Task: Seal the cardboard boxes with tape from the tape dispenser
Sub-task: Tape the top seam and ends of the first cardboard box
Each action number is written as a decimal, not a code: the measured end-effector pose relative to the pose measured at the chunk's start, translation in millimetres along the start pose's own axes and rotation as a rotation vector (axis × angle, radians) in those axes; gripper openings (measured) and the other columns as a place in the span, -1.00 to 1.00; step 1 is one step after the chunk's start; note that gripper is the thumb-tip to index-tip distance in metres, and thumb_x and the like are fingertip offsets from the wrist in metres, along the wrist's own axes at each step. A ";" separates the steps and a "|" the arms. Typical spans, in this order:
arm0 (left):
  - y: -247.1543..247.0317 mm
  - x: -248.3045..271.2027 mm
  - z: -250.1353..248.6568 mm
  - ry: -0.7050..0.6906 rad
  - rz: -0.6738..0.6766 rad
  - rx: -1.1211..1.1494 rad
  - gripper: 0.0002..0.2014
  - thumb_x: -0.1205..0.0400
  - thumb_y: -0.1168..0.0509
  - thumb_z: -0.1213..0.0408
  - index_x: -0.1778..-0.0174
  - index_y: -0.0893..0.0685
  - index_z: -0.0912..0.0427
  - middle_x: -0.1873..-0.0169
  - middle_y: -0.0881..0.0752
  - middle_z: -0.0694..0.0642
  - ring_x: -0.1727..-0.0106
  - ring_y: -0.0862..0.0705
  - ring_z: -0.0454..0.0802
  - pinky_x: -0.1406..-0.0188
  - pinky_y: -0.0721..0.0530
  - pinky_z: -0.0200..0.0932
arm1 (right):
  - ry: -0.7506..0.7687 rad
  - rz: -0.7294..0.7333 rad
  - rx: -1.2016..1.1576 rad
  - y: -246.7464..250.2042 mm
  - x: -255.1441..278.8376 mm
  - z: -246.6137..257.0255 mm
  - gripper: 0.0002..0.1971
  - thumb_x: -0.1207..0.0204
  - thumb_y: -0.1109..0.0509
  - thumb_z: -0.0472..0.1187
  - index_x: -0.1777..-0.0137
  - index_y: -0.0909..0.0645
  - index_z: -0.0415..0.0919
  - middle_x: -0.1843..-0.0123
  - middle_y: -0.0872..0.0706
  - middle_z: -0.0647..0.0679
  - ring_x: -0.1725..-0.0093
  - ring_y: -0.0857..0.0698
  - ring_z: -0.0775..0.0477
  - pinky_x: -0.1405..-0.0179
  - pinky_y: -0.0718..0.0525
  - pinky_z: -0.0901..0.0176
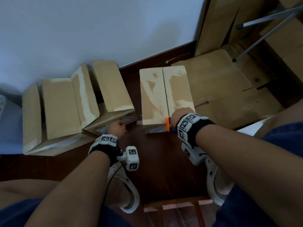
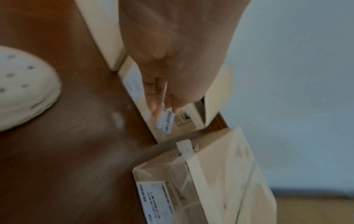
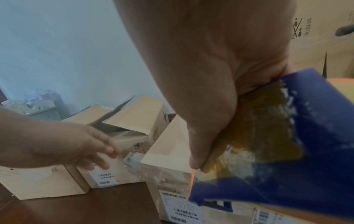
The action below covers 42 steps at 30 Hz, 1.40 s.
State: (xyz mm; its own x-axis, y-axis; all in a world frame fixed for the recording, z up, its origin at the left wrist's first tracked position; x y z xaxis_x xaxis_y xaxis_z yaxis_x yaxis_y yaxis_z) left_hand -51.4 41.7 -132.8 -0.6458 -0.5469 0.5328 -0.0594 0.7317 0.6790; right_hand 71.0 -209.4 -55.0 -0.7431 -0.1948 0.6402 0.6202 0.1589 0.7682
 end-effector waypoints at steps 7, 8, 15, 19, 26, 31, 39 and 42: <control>-41.7 43.1 -127.9 -0.716 0.097 -0.533 -0.84 -0.67 -0.27 0.17 -0.06 -0.62 0.17 -0.02 -0.60 0.11 -0.03 -0.62 0.07 -0.03 -0.61 0.00 | 0.100 -0.062 0.286 7.9 2.8 11.9 -0.47 -0.65 -0.18 0.11 0.49 -0.44 -0.20 0.48 -0.50 -0.07 0.49 -0.49 -0.08 0.23 -0.66 0.06; -54.8 43.7 -131.2 -0.753 0.143 -0.627 -0.83 -0.67 -0.27 0.16 -0.06 -0.59 0.16 -0.04 -0.58 0.13 -0.06 -0.62 0.10 0.00 -0.62 0.02 | 0.131 -0.067 0.298 8.7 3.4 10.5 -0.48 -0.64 -0.18 0.11 0.49 -0.45 -0.18 0.48 -0.51 -0.05 0.49 -0.50 -0.05 0.30 -0.61 0.11; -86.6 24.3 -130.7 -0.848 0.219 -0.874 -0.77 -0.66 -0.26 0.17 -0.12 -0.45 0.23 -0.05 -0.53 0.22 -0.05 -0.59 0.22 0.07 -0.59 0.12 | 0.172 -0.022 0.336 11.2 4.1 10.4 -0.51 -0.66 -0.18 0.06 0.47 -0.44 -0.18 0.46 -0.50 -0.04 0.48 -0.50 -0.02 0.34 -0.53 0.14; -94.9 17.1 -128.5 -0.921 0.257 -0.938 -0.78 -0.68 -0.22 0.22 -0.14 -0.46 0.27 -0.04 -0.50 0.25 0.01 -0.59 0.25 0.11 -0.53 0.07 | 0.215 0.035 0.426 12.1 7.9 14.2 -0.57 -0.64 -0.25 0.00 0.45 -0.43 -0.16 0.43 -0.50 -0.03 0.43 -0.54 -0.02 0.22 -0.61 0.15; -102.1 19.6 -140.6 -0.853 0.221 -1.036 -0.61 -0.68 -0.22 -0.03 -0.24 -0.47 0.21 -0.13 -0.51 0.18 -0.07 -0.64 0.20 0.28 -0.47 0.02 | 0.257 0.049 0.448 14.9 7.7 13.2 -0.59 -0.64 -0.26 -0.01 0.43 -0.44 -0.15 0.43 -0.50 -0.02 0.46 -0.49 -0.01 0.24 -0.57 0.13; -106.5 22.3 -143.6 -0.849 0.191 -1.059 -0.65 -0.70 -0.20 0.08 -0.26 -0.50 0.27 -0.17 -0.51 0.21 -0.10 -0.64 0.24 0.26 -0.49 0.02 | 0.237 0.016 0.408 12.9 7.9 12.7 -0.58 -0.63 -0.27 -0.04 0.46 -0.46 -0.17 0.44 -0.50 -0.02 0.47 -0.48 0.00 0.30 -0.54 0.15; -104.0 23.4 -153.0 -0.788 0.199 -1.053 -0.55 -0.64 -0.19 -0.12 -0.14 -0.61 0.23 -0.06 -0.58 0.15 0.01 -0.68 0.18 0.28 -0.51 -0.02 | 0.115 0.058 0.247 13.6 4.4 6.2 -0.56 -0.59 -0.34 0.00 0.47 -0.46 -0.21 0.45 -0.51 -0.07 0.44 -0.53 -0.06 0.24 -0.62 0.12; -105.6 24.9 -153.1 -0.770 0.164 -1.077 -0.62 -0.70 -0.16 -0.02 -0.20 -0.59 0.23 -0.12 -0.58 0.16 -0.06 -0.68 0.21 0.26 -0.50 0.01 | 0.049 0.049 0.196 11.9 -0.8 7.2 -0.59 -0.61 -0.32 -0.02 0.43 -0.52 -0.24 0.45 -0.50 -0.09 0.44 -0.53 -0.08 0.23 -0.64 0.10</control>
State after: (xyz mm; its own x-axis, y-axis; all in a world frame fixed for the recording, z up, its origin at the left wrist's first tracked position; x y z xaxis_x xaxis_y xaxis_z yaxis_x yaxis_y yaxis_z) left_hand 55.3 -111.5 -114.0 -0.8714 0.1446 0.4687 0.4561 -0.1127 0.8828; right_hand 77.2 -200.4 -46.3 -0.6971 -0.2278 0.6798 0.5913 0.3535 0.7248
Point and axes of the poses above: each hand's wrist, its own x-axis away from the middle knuckle, its own y-axis out of the back of the hand, z = x × y, the point moved 7 cm from there along -x, towards the middle knuckle
